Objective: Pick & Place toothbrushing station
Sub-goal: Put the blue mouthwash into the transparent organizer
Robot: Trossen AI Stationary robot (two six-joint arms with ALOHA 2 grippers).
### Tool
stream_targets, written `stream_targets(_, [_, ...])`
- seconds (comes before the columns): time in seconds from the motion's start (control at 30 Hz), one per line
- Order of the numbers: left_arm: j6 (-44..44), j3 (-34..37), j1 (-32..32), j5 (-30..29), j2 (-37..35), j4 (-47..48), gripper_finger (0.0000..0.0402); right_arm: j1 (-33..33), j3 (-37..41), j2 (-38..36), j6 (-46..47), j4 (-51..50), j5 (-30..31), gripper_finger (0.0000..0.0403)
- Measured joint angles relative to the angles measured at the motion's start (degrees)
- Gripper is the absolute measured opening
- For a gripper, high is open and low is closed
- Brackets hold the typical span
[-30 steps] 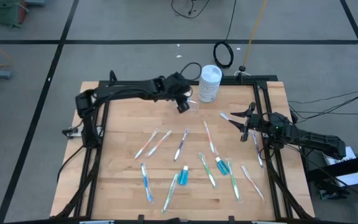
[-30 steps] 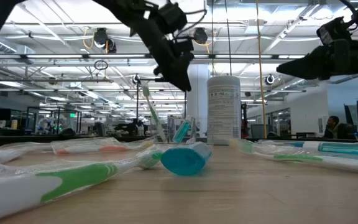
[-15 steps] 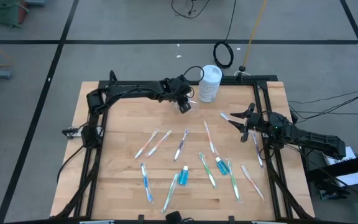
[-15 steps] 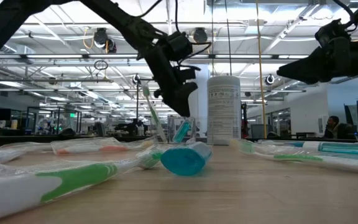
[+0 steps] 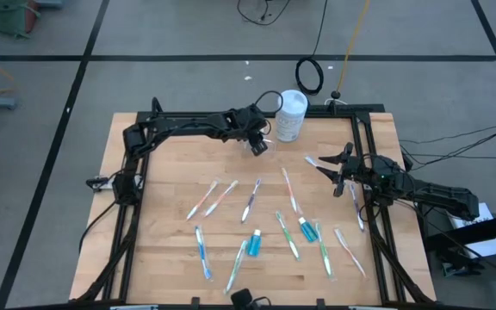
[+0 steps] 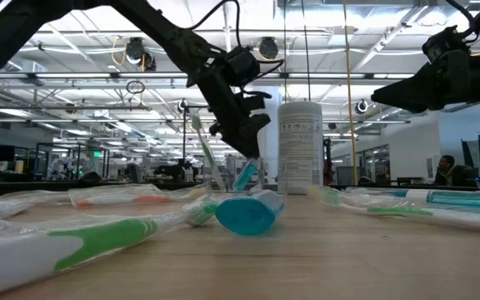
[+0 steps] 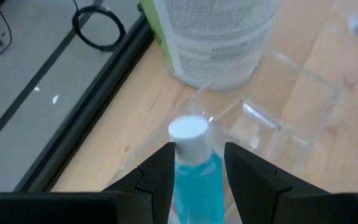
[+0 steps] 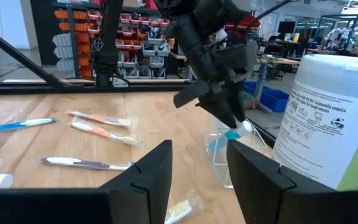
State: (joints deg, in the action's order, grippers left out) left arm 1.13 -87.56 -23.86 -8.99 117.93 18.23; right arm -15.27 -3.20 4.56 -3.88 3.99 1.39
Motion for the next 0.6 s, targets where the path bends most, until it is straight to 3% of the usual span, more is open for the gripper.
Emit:
stream_targets(0.4, [-0.16,0.03,-0.55,0.58,1.00,-0.34,0.0142,0.00,0.01,0.01,-0.23,-0.18,0.00,0.0144])
stream_targets(0.6, [-0.40,0.01,-0.65,0.70,1.49,-0.90,0.0090,0.00,0.00,0.02,-0.24,-0.17,0.00,0.0144])
